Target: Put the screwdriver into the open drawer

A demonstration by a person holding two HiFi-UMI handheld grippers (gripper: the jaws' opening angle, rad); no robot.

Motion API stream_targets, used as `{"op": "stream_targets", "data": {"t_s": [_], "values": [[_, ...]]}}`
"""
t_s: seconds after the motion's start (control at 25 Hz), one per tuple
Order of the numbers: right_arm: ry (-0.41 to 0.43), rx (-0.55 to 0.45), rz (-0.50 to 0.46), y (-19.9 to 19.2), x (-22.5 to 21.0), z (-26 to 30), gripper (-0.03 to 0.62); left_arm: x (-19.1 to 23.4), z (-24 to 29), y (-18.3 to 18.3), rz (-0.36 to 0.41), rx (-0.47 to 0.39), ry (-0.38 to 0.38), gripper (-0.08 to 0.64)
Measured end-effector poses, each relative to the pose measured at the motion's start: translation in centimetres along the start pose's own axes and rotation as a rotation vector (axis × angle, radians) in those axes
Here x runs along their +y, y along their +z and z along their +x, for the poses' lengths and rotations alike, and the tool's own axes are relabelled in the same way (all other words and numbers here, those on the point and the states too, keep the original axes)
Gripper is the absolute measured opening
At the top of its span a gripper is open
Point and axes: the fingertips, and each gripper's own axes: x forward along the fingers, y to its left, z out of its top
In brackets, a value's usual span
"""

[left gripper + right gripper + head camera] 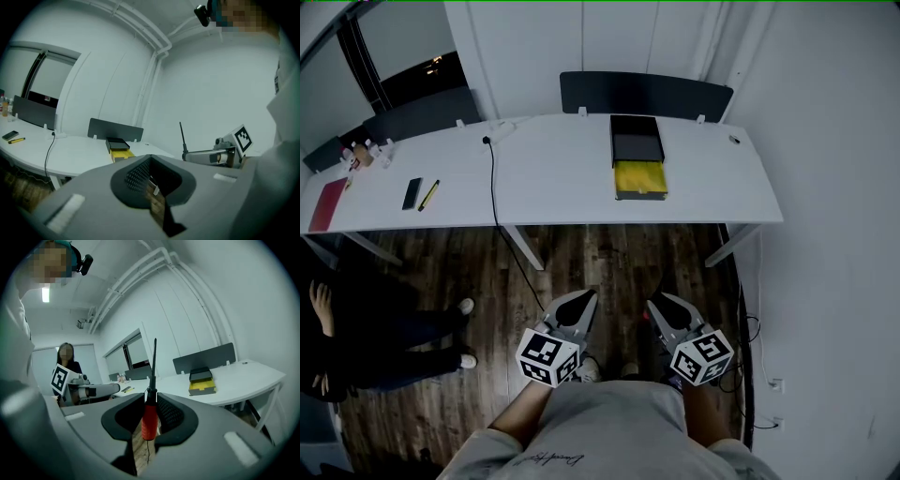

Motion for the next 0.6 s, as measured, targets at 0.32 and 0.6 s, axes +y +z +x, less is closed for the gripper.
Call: {"op": "stream_targets", "data": {"t_s": [0.32,0.6], "values": [[-0.039,-0.011,-0.018,0.1,0.9,0.9,0.098,1.7,-0.8,0.2,0.014,-0.001,-0.03,0.0],[-0.043,-0.007,-0.014,0.0,0.8,2.1,0.098,2.3,0.0,0.1,0.02,0.001,-0.051,0.0]]}}
